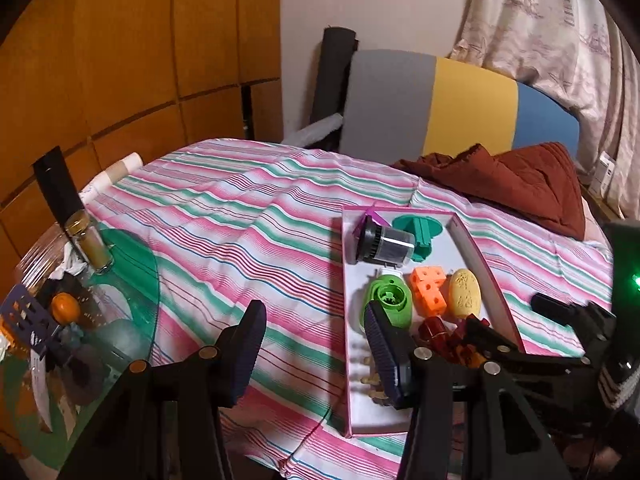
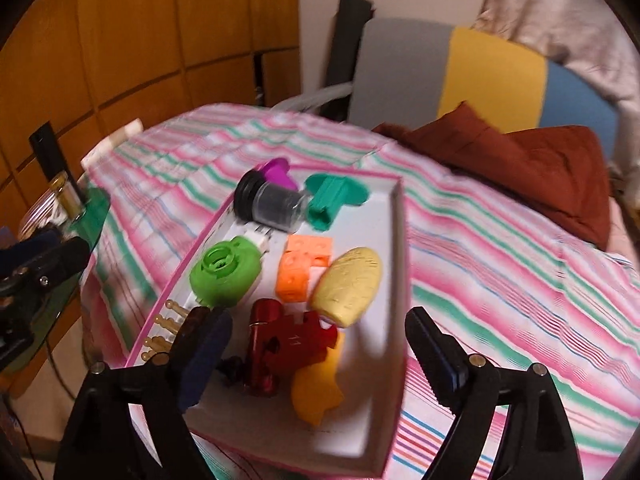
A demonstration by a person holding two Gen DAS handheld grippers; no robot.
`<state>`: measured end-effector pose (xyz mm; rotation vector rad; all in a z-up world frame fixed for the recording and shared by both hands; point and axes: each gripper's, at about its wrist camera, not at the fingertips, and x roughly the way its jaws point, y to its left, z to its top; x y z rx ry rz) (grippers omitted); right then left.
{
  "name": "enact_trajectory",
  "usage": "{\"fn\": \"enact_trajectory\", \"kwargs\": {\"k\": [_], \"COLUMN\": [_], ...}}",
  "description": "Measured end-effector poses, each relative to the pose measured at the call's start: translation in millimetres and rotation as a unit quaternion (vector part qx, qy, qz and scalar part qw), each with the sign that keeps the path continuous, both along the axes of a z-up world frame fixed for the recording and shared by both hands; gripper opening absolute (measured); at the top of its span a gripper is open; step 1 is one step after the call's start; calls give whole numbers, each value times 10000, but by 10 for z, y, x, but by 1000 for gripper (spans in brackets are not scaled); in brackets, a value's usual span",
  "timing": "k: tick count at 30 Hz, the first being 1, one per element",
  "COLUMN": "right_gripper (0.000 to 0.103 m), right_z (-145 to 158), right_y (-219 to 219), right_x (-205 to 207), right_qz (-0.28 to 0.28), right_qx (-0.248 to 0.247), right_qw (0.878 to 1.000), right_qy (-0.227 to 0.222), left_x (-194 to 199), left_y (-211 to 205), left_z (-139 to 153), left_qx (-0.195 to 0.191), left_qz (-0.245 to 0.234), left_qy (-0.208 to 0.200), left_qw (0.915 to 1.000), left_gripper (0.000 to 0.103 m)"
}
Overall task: Organize rigid objects
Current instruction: 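Open the right gripper to release the red puzzle piece and withdraw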
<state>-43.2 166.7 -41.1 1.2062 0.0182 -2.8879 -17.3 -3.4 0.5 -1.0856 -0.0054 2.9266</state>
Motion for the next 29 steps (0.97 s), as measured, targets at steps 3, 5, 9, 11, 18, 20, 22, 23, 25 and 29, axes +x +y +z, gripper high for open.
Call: {"fn": "enact_trajectory", "kwargs": {"k": [3, 5, 9, 11, 18, 20, 22, 23, 25, 29], "right_gripper": [93, 93, 93, 93, 93, 93, 93, 93, 93, 93], "right_z": [60, 81, 89, 90, 68, 63, 60, 66, 73, 92], "right_y": [9, 29, 44, 34, -68, -83, -91, -88, -98, -107], "right_x": [144, 220, 332, 382, 473, 487, 500, 505, 506, 502], "right_qz": [-296, -463, -671, -720, -715, -714, -712, -723, -722, -723], "right_qx": [91, 60, -37, -65, 56, 41, 30, 32, 29, 51], "right_qw": [9993, 9986, 9973, 9968, 9966, 9966, 9967, 9965, 9965, 9963], "right_qy": [189, 248, 287, 329, 404, 404, 399, 407, 419, 462], "left_x": [65, 98, 154, 169, 196, 219, 234, 237, 249, 248], "left_y": [-16, -35, -89, -83, -50, -48, -61, -65, -67, -43], "left_z": [-1, -3, -23, -47, -155, -155, -146, -144, -132, -131], "left_qx": [-70, -54, 203, 246, 258, 219, 242, 234, 218, 211], "left_qz": [70, 112, 108, 97, 5, 23, 32, 35, 38, -86], "left_qy": [155, 213, 227, 189, 12, 77, 149, 169, 224, 201], "left_qw": [9998, 9997, 9995, 9995, 9997, 9997, 9996, 9996, 9995, 9995], "left_gripper": [51, 51, 51, 51, 51, 49, 45, 45, 45, 45]}}
